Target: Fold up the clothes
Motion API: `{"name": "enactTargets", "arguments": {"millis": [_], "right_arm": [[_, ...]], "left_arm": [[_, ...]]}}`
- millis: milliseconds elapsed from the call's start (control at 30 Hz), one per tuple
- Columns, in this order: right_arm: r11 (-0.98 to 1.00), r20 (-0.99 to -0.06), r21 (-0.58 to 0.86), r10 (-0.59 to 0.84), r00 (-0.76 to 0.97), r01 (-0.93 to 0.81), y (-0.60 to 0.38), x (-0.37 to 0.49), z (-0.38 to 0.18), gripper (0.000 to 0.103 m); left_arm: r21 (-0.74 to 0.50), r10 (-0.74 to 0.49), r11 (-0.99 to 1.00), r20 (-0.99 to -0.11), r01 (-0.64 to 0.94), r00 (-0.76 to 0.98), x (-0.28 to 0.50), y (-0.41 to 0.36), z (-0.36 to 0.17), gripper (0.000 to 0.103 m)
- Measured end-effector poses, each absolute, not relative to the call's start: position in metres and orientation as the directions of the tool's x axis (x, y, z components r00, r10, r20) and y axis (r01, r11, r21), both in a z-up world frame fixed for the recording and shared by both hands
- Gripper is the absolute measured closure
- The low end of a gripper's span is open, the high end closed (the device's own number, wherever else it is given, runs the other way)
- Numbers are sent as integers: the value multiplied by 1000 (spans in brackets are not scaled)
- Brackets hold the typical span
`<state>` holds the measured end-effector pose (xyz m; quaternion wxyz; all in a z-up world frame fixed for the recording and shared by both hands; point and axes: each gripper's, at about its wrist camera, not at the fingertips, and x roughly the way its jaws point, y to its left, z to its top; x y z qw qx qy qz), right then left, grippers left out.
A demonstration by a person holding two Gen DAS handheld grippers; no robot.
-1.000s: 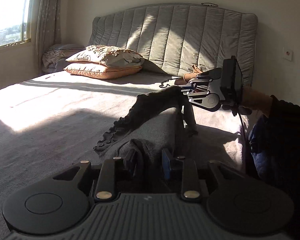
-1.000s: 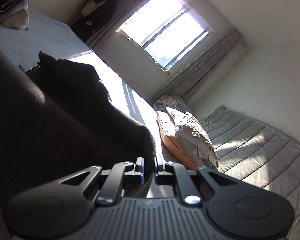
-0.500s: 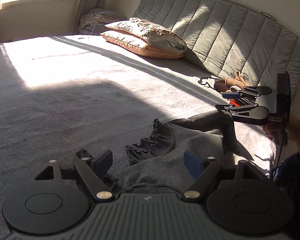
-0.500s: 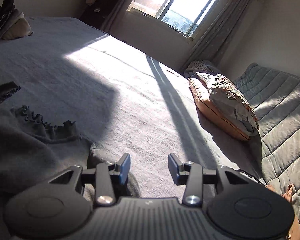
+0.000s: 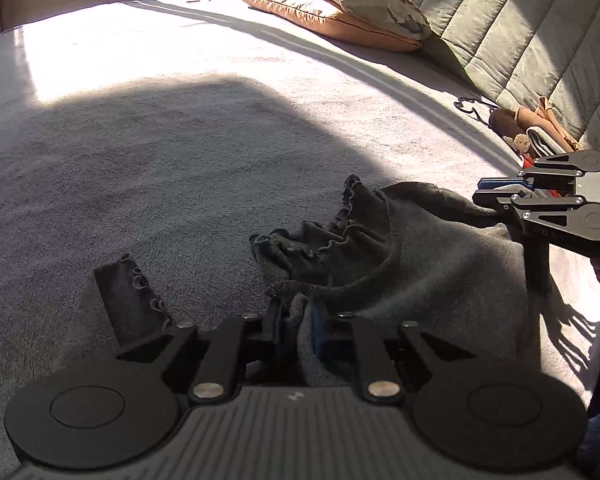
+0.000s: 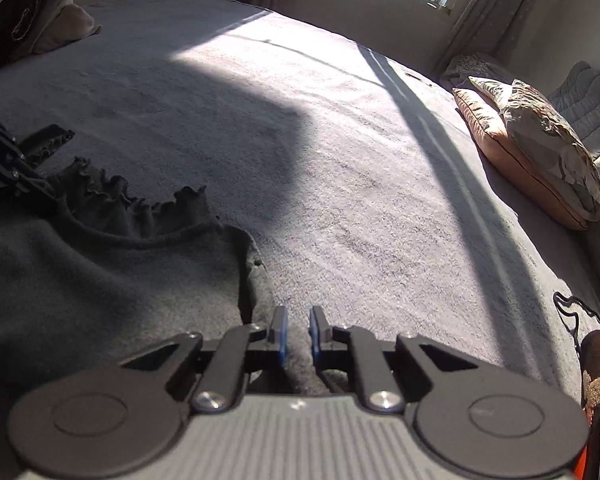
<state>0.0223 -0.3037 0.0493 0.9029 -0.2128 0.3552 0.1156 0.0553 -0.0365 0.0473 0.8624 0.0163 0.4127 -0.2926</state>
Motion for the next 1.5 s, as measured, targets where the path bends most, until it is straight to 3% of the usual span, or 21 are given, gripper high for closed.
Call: {"name": "enactTargets", "arguments": {"millis": [100, 133, 167, 300, 400, 433, 467, 533, 667, 867, 1100, 1300, 1400, 1500], "right_arm": [[910, -658, -245, 97, 746, -335, -316, 17, 62, 78], [914, -675, -218, 111, 729, -341, -320, 18, 61, 67], [918, -691, -191, 126, 712, -348, -323, 19, 60, 62], [929, -751, -72, 189, 633, -363, -328, 27, 52, 62], [934, -776, -147, 95, 624, -325, -325, 34, 40, 66], [935, -779, -155, 84, 622, -320, -323, 35, 37, 84], [936, -771, -163, 77, 632, -313, -321, 36, 37, 94], [928, -695, -254, 21, 719, -273, -315, 29, 47, 94], [895, -425, -414, -33, 905, -162, -299, -7, 84, 95], [888, -73, -460, -18, 997, -18, -288, -79, 147, 95], [876, 302, -465, 19, 953, 130, -267, -163, 258, 95], [857, 510, -471, 69, 857, 211, -259, -230, 331, 95], [860, 524, -468, 81, 848, 206, -263, -239, 338, 95], [863, 533, -465, 92, 841, 200, -266, -248, 344, 95]], "left_arm": [[-242, -525, 816, -689, 524, 499, 53, -28, 56, 88], [-247, -530, 816, -680, 522, 506, 52, -26, 58, 88], [-249, -534, 816, -672, 522, 513, 51, -25, 61, 88], [-252, -548, 810, -644, 529, 534, 48, -24, 68, 88], [-239, -555, 806, -620, 541, 554, 44, -27, 74, 89], [-230, -555, 808, -608, 543, 568, 42, -27, 78, 89], [-219, -553, 810, -593, 544, 585, 40, -26, 82, 89], [-194, -553, 815, -542, 546, 633, 31, -20, 96, 89], [-122, -549, 826, -394, 550, 737, -1, 4, 136, 90], [10, -514, 854, -134, 520, 847, -81, 40, 222, 90], [139, -468, 882, 133, 451, 874, -166, 60, 338, 90], [186, -436, 900, 334, 395, 836, -230, 72, 403, 89], [233, -442, 896, 380, 378, 813, -249, 68, 415, 88], [285, -443, 890, 351, 356, 825, -236, 57, 409, 88]]}}
